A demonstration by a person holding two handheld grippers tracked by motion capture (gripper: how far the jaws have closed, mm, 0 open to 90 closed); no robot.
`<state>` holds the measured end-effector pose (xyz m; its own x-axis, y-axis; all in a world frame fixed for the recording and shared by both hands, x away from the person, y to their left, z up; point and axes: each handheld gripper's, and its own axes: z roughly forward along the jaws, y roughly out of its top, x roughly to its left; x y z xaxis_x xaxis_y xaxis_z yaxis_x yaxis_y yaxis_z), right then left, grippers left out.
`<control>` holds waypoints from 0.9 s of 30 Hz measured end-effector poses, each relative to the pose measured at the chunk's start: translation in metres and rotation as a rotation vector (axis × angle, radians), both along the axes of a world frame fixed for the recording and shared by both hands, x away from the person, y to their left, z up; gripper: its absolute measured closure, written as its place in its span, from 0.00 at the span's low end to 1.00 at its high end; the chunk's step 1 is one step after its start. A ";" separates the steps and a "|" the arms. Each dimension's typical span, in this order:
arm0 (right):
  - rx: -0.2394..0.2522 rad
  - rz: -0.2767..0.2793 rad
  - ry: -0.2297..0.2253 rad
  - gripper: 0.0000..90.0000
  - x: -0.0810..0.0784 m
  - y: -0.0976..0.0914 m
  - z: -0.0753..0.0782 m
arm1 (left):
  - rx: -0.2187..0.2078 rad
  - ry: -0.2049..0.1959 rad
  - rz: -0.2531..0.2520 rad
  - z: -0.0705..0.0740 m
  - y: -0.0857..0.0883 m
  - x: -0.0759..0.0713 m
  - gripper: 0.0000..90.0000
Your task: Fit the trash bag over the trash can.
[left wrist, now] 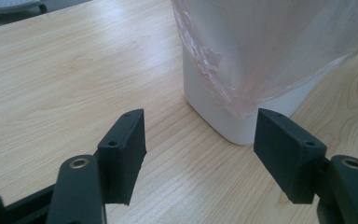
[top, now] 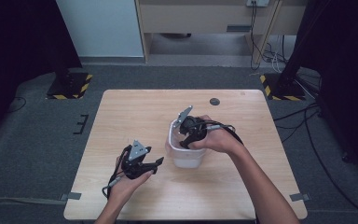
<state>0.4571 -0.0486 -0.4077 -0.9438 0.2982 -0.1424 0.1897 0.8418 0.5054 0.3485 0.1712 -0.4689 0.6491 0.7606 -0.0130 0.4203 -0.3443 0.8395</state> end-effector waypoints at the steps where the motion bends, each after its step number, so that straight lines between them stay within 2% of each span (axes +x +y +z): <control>1: 0.005 0.001 -0.006 0.43 0.000 -0.001 0.001 | 0.000 0.002 -0.001 0.000 0.000 0.000 0.38; 3: 0.040 -0.023 -0.036 0.47 -0.001 -0.006 0.007 | -0.001 0.003 -0.003 0.000 -0.001 0.000 0.38; 4: 0.040 -0.023 -0.036 0.47 -0.001 -0.006 0.007 | -0.001 0.004 -0.002 -0.001 -0.001 0.000 0.38; 5: 0.071 -0.044 -0.061 0.55 -0.002 -0.011 0.014 | -0.001 0.003 0.000 -0.001 0.000 0.000 0.38; 6: 0.071 -0.044 -0.061 0.55 -0.002 -0.011 0.014 | -0.001 0.003 0.000 -0.001 0.000 0.000 0.38; 7: 0.097 -0.068 -0.064 0.62 -0.004 -0.014 0.021 | -0.002 0.005 0.001 -0.001 0.000 0.000 0.38; 10: 0.091 -0.075 -0.058 0.68 -0.005 -0.015 0.023 | -0.002 0.008 0.003 -0.001 -0.001 0.000 0.38; 13: 0.030 -0.077 -0.041 0.67 -0.006 -0.013 0.015 | -0.001 0.007 0.002 -0.001 -0.001 0.000 0.38; 14: 0.030 -0.077 -0.041 0.67 -0.006 -0.013 0.015 | -0.001 0.007 0.002 -0.001 -0.001 0.000 0.38; 15: 0.009 -0.089 -0.036 0.66 -0.003 -0.013 0.010 | -0.002 0.007 0.003 -0.001 -0.001 0.000 0.38; 20: 0.003 -0.087 -0.045 0.63 0.001 -0.014 0.008 | -0.002 0.012 0.012 -0.002 -0.001 0.001 0.36; 21: -0.009 -0.061 -0.055 0.60 0.001 -0.013 0.007 | 0.000 0.014 0.014 -0.003 0.000 0.001 0.36; 22: -0.009 -0.061 -0.055 0.60 0.001 -0.013 0.007 | 0.000 0.014 0.014 -0.003 0.000 0.001 0.36; 23: -0.016 -0.030 -0.068 0.58 0.000 -0.012 0.006 | 0.003 0.012 0.014 -0.003 -0.001 0.001 0.36; 27: -0.015 -0.010 -0.071 0.55 0.001 -0.011 0.004 | 0.003 0.013 0.014 -0.003 -0.001 0.001 0.36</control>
<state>0.4576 -0.0600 -0.4035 -0.9281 0.3049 -0.2135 0.1621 0.8475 0.5055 0.3492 0.1700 -0.4721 0.6383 0.7695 -0.0194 0.4359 -0.3406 0.8330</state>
